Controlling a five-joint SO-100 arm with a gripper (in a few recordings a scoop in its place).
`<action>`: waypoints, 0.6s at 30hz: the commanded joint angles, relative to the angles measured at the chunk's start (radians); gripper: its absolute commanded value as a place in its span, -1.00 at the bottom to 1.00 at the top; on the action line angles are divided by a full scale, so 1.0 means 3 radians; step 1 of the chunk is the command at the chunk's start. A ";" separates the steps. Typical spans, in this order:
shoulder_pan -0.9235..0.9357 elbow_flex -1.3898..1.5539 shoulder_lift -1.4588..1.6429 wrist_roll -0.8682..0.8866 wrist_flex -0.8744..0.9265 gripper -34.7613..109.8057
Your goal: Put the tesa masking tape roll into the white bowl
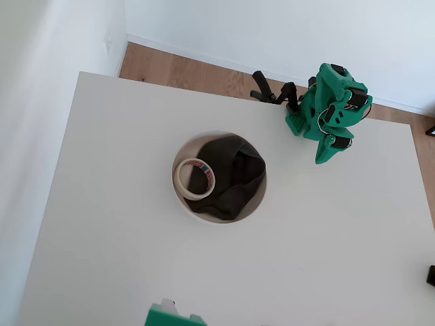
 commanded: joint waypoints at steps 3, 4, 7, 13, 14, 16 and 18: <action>0.0036 0.0015 0.0020 0.0000 0.0051 -0.64; 0.0036 0.0015 0.0020 0.0000 0.0051 -0.64; 0.0036 0.0015 0.0020 0.0000 0.0051 -0.64; 0.0036 0.0015 0.0020 0.0005 0.0051 -0.64; 0.0036 0.0015 0.0020 0.0005 0.0051 -0.64; 0.0051 0.0015 0.0020 0.0015 0.0051 -0.64; 0.0066 0.0015 0.0020 0.0031 0.0051 -0.64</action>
